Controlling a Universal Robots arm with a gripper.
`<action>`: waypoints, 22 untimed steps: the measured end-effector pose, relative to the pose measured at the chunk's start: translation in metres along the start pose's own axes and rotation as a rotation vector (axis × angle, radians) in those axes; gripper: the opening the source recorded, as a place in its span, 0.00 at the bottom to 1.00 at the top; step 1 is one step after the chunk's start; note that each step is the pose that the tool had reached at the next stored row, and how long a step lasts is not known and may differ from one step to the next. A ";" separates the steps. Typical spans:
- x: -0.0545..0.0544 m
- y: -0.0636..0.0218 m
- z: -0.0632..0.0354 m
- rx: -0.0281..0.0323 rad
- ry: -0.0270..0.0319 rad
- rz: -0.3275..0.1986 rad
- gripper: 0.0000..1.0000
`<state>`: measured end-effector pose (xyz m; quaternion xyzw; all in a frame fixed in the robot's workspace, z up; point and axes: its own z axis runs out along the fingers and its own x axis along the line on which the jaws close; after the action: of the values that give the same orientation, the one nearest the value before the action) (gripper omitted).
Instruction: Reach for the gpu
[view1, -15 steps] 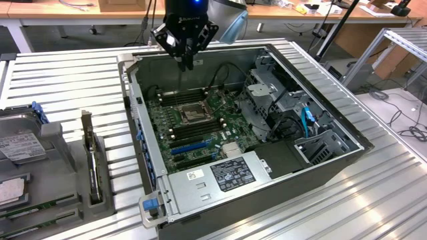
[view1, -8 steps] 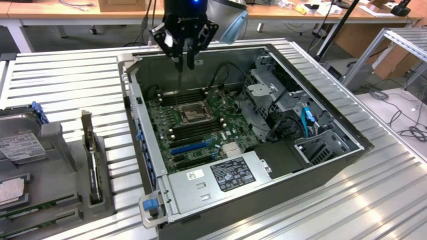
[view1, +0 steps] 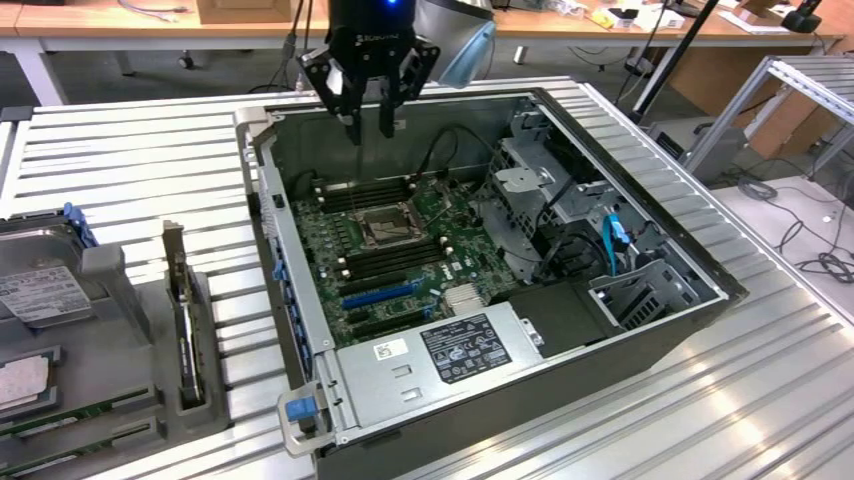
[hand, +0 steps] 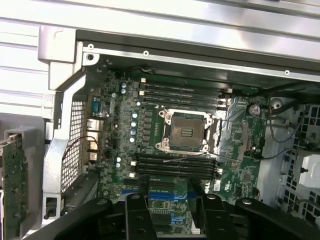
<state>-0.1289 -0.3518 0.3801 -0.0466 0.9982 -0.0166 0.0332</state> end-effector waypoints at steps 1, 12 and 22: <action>0.000 0.0000 0.0000 0.0004 0.0003 0.005 0.43; -0.005 -0.0004 0.0003 0.0028 0.0016 0.043 0.43; -0.005 -0.0003 0.0003 0.0026 0.0011 0.043 0.43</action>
<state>-0.1240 -0.3517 0.3801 -0.0253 0.9990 -0.0172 0.0330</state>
